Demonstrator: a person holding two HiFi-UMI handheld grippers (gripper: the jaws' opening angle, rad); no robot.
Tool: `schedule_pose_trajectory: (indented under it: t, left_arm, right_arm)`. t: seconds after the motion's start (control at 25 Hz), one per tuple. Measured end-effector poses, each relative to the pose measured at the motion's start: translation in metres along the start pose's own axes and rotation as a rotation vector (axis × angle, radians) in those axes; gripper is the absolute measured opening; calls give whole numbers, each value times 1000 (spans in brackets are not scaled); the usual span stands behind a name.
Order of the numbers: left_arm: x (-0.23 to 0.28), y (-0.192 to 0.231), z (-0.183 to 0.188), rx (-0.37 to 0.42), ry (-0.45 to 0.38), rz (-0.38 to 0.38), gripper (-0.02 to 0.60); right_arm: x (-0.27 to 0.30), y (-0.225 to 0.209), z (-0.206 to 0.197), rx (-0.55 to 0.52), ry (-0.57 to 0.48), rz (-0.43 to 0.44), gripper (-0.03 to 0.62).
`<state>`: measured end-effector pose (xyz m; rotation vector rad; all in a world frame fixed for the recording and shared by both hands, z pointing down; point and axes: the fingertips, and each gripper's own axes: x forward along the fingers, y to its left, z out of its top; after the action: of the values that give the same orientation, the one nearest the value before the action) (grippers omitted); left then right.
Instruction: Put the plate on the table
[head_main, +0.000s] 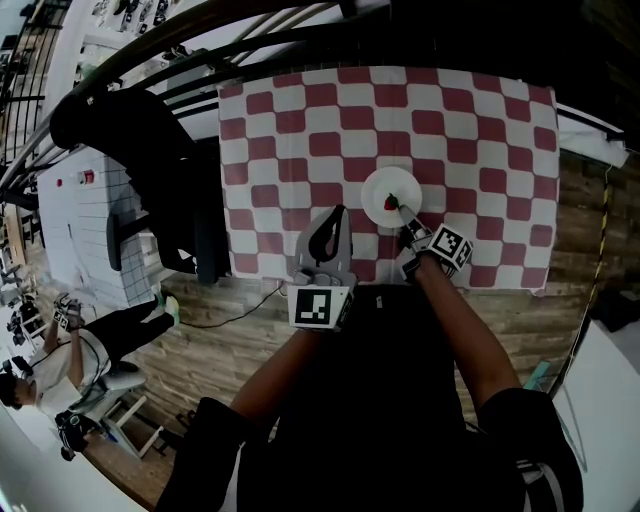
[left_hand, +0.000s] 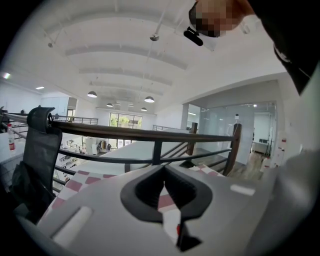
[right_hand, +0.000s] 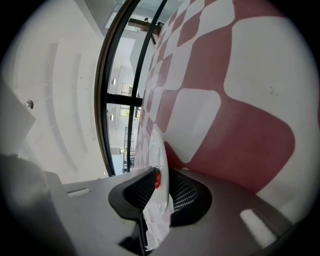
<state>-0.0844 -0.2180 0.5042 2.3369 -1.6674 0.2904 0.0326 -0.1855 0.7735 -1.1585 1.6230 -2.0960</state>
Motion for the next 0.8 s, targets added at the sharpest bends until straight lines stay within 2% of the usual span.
schedule_pose_trajectory:
  t: [0.08, 0.16, 0.36, 0.52, 0.6, 0.8]
  left_arm:
    - [-3, -2, 1, -5, 1, -3, 9]
    - [-7, -3, 1, -5, 2, 3, 9]
    - [-20, -8, 5, 54, -2, -28, 9]
    - [-23, 3, 8, 31, -16, -3, 9]
    - [-26, 6, 8, 24, -21, 2, 9]
    - [-34, 9, 14, -35, -48, 5, 9]
  right_arm:
    - [0, 0, -1, -17, 12, -41, 85]
    - [0, -3, -2, -40, 28, -92, 88]
    - [-5, -9, -6, -75, 67, -165, 134]
    - [-13, -13, -6, -132, 111, -234, 164]
    - [-16, -15, -7, -151, 124, -242, 176]
    - [-34, -17, -3, -158, 85, -252, 163]
